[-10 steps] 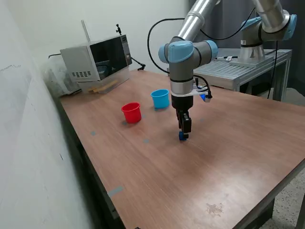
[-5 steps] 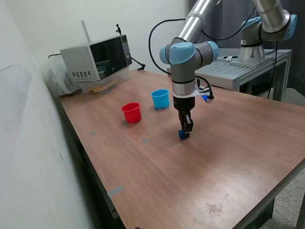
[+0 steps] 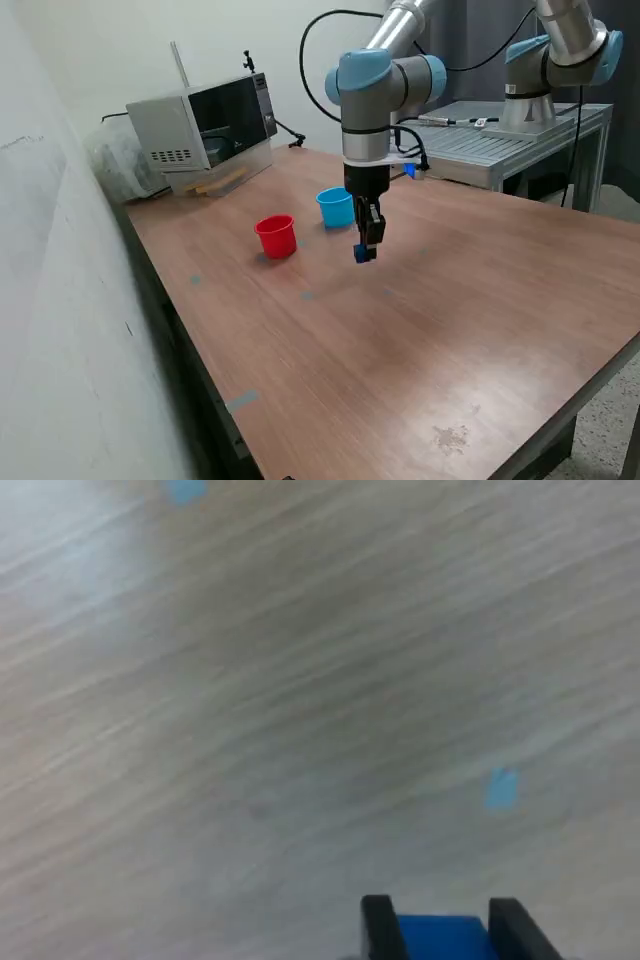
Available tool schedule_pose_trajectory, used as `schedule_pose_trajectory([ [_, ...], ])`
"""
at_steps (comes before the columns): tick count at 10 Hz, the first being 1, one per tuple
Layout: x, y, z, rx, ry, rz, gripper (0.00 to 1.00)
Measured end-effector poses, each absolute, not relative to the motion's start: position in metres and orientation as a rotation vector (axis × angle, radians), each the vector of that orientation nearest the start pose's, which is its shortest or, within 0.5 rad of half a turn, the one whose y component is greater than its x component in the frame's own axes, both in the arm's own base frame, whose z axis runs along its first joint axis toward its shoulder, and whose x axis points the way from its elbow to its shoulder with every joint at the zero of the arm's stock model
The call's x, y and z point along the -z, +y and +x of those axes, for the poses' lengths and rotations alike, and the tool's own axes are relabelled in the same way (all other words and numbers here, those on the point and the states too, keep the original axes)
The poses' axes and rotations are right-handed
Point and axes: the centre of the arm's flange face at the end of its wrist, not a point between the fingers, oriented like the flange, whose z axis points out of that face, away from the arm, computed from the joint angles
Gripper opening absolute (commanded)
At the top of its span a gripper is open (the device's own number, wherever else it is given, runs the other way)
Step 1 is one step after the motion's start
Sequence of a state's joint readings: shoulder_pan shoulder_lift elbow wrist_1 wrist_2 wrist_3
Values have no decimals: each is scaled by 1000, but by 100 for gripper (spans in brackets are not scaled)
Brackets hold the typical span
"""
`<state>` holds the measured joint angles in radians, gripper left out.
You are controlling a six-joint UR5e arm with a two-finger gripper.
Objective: Place red objects in the red bin, and blue objects in the blue bin.
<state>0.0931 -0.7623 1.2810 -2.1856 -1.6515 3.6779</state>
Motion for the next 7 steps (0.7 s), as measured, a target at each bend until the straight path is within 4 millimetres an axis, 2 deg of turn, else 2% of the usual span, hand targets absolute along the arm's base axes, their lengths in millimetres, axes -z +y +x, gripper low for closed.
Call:
schedule_pose_trajectory([
  [2, -194, -152, -722, -181, 2706, -1657, 0],
  [5, -222, -64, -668, -155, 2733, -1540, 0],
  [7, -233, -7, -632, -135, 2745, -1475, 0],
])
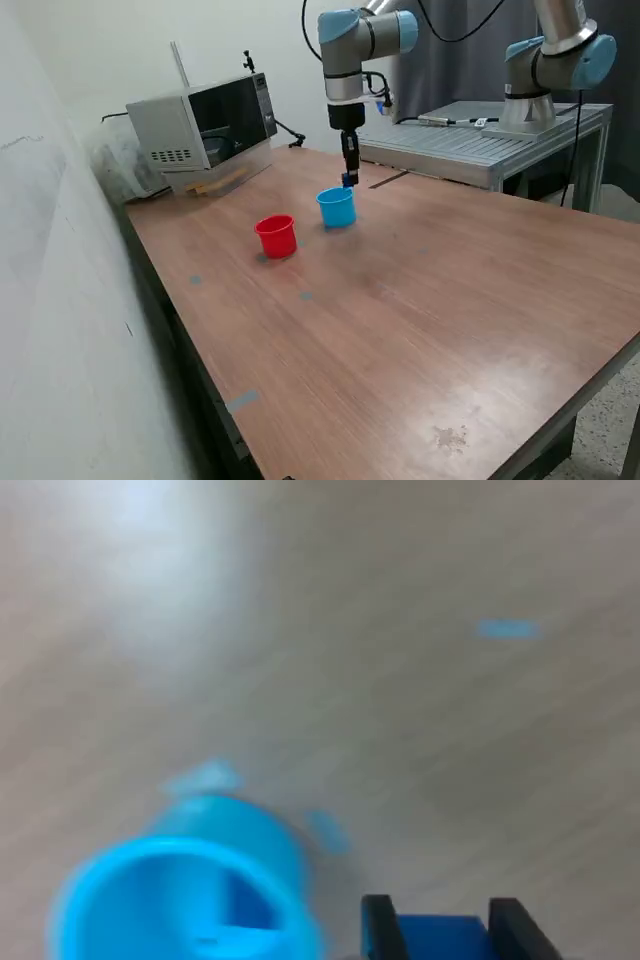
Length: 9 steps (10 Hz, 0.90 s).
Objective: Place red objects in the red bin, and blue objects in the blue bin.
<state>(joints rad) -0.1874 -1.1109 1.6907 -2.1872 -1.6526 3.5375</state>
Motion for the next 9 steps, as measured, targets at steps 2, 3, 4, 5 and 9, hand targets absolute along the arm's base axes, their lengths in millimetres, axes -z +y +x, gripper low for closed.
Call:
schedule_pose_trajectory([
  [2, -236, 25, -608, -117, 2744, -1442, 0],
  [3, -235, 32, -601, -108, 2739, -1438, 0],
  [4, -234, 36, -598, -104, 2733, -1443, 0],
  [5, -235, 38, -597, -107, 2732, -1449, 0],
  [9, -237, 45, -602, -139, 2748, -1458, 0],
])
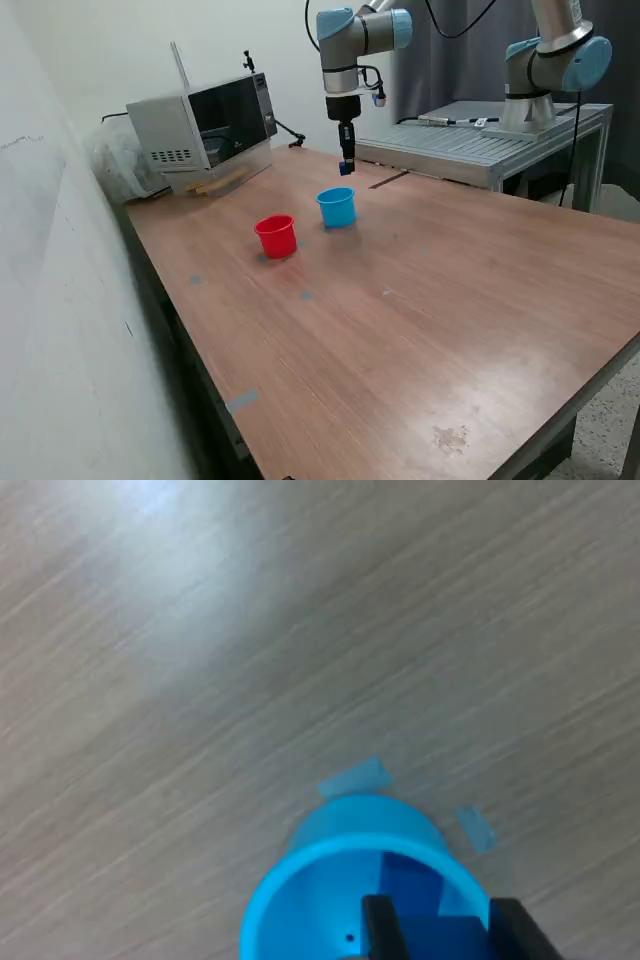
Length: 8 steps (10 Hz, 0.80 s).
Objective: Place red objects in the red bin, and blue objects in the blue bin.
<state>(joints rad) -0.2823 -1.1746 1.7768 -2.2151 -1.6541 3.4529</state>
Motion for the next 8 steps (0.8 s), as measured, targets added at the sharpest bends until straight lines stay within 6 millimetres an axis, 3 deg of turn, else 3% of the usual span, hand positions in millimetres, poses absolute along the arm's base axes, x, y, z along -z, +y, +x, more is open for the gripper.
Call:
schedule_pose_trajectory([
  [8, -218, 66, -626, -164, 2768, -1432, 0],
])
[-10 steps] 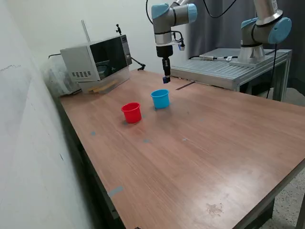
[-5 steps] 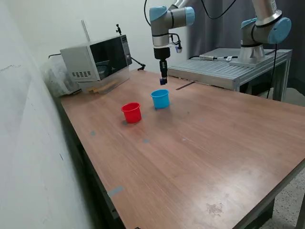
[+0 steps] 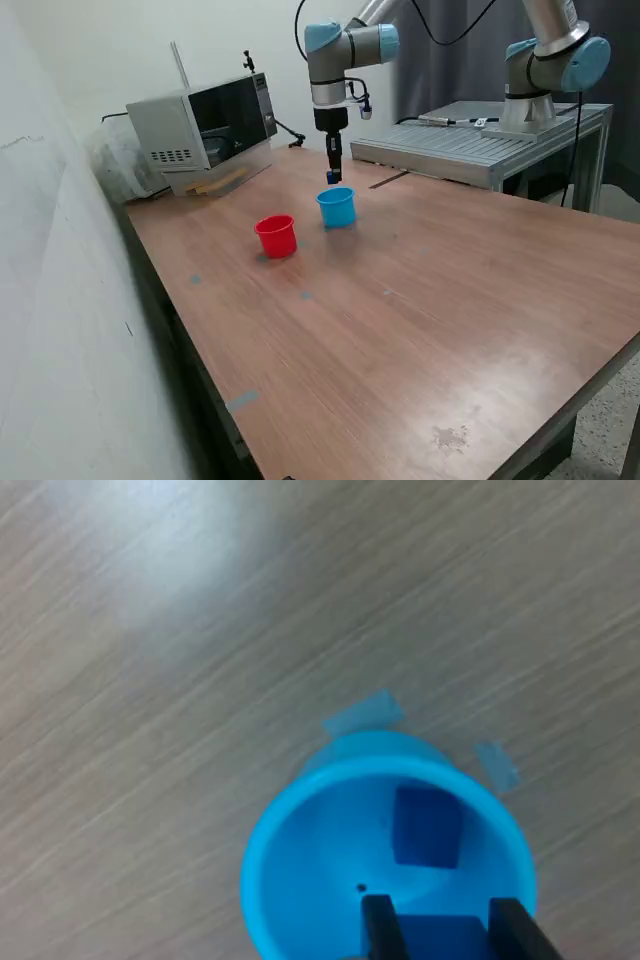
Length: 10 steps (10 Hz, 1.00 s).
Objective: Place red objects in the red bin, and blue objects in the blue bin.
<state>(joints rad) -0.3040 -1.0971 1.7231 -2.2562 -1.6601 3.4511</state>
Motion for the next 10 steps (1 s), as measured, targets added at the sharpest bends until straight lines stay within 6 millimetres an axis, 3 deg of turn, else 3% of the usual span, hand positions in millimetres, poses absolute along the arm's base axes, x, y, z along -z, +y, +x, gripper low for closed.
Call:
schedule_pose_trajectory([
  [3, -208, 80, -628, -154, 2773, -1404, 0],
  [4, -207, 85, -628, -153, 2778, -1394, 100],
  [10, -204, 91, -626, -143, 2778, -1383, 100],
])
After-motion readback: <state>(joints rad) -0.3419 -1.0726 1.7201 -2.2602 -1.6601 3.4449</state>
